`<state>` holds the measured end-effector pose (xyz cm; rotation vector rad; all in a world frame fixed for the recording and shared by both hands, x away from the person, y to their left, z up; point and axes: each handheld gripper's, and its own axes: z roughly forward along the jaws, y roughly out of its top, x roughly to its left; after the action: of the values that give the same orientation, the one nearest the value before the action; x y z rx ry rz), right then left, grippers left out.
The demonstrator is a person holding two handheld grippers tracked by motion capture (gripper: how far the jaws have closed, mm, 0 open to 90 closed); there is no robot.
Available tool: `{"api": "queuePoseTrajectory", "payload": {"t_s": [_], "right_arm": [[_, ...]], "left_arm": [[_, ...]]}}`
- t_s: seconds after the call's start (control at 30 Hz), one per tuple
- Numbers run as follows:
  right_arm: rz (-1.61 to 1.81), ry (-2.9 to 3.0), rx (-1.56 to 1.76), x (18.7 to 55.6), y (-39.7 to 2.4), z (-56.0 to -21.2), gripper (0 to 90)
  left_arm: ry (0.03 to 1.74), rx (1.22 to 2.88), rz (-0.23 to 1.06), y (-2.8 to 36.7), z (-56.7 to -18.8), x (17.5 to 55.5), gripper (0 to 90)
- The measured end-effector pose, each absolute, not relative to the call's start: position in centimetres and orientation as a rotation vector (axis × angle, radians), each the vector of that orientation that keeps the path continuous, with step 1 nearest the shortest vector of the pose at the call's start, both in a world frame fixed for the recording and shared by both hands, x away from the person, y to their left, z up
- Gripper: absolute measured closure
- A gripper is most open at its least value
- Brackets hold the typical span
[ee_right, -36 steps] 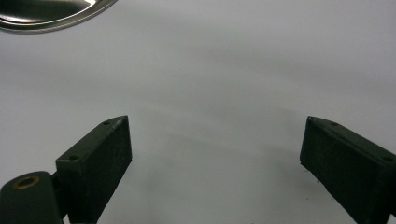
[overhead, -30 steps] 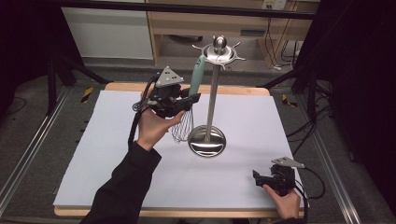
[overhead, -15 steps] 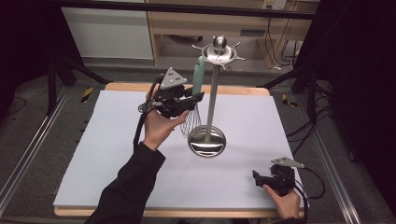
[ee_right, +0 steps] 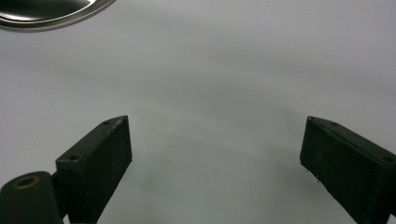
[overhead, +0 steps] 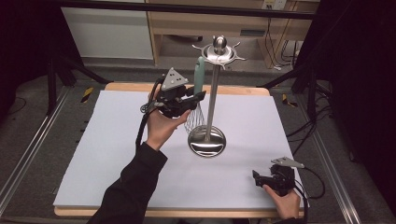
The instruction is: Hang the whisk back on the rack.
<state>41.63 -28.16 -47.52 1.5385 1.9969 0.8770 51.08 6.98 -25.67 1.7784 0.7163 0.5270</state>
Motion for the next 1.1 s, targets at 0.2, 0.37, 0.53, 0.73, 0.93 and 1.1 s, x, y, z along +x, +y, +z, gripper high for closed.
{"api": "queuePoseTrajectory", "payload": {"t_s": [0.2, 0.37, 0.53, 0.73, 0.93, 1.1], "right_arm": [[0.877, 1.996, 1.540, 41.6, -28.2, -47.5, 9.4], [0.880, 1.998, 1.540, 41.6, -28.2, -47.5, 9.4], [0.880, 1.998, 1.535, 41.6, -28.3, -47.5, 9.4], [0.877, 2.001, 1.545, 41.6, -28.3, -47.6, 9.4], [0.874, 1.999, 1.555, 41.5, -28.2, -47.7, 9.4], [0.874, 1.998, 1.551, 41.5, -28.2, -47.7, 9.4]], "left_arm": [[0.700, 1.766, 0.541, 7.2, -25.7, 50.9, 59.0], [0.702, 1.761, 0.543, 8.0, -25.6, 50.4, 48.6], [0.700, 1.763, 0.548, 9.0, -26.0, 49.6, 43.1], [0.720, 1.760, 0.549, 10.5, -27.3, 48.5, 39.9], [0.732, 1.767, 0.540, 11.6, -29.2, 47.4, 38.1], [0.749, 1.785, 0.532, 12.8, -31.3, 46.6, 37.1]]}}
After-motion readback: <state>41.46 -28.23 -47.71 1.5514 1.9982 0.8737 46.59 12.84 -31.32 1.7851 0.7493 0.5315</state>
